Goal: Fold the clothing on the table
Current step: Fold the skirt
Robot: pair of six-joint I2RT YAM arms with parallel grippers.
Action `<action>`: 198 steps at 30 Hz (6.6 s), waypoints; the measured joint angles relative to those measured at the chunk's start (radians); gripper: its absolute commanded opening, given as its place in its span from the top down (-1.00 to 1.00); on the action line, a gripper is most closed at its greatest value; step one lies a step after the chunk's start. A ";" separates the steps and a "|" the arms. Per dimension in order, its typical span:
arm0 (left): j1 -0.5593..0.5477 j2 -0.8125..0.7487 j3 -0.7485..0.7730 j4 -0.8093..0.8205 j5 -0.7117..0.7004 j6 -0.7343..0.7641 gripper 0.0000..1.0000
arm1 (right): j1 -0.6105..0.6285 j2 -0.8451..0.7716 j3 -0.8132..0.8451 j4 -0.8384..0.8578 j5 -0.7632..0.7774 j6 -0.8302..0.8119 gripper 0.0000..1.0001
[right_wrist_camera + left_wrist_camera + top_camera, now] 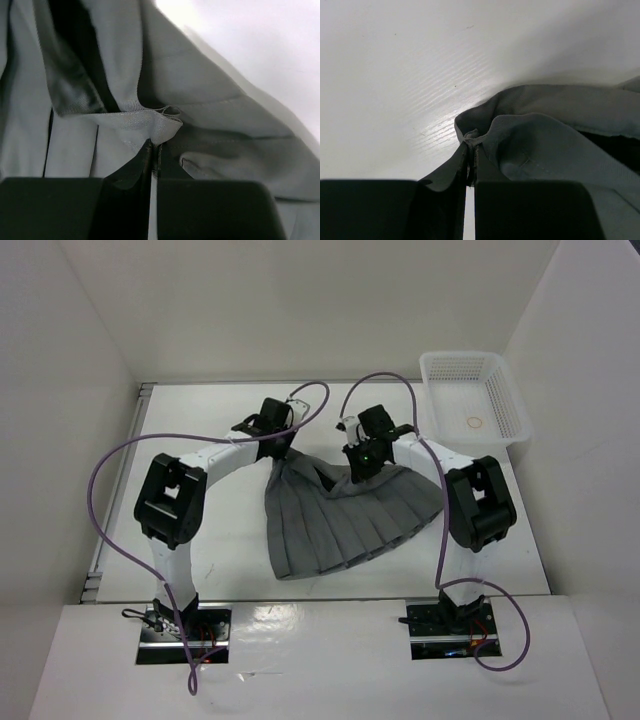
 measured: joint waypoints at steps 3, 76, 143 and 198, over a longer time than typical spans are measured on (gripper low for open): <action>0.007 0.000 0.000 -0.001 0.000 -0.016 0.99 | 0.034 0.006 0.000 -0.011 -0.019 -0.014 1.00; 0.134 -0.135 -0.095 -0.089 0.255 0.058 0.99 | -0.065 0.032 0.088 0.142 0.483 0.211 1.00; -0.268 -0.389 -0.185 -0.852 0.626 0.402 -0.77 | -0.134 -0.158 0.150 -0.723 0.080 -0.519 -0.81; 0.674 -0.579 -0.267 -0.553 0.414 0.032 -1.00 | 0.254 0.438 0.375 -0.828 0.225 0.191 -0.99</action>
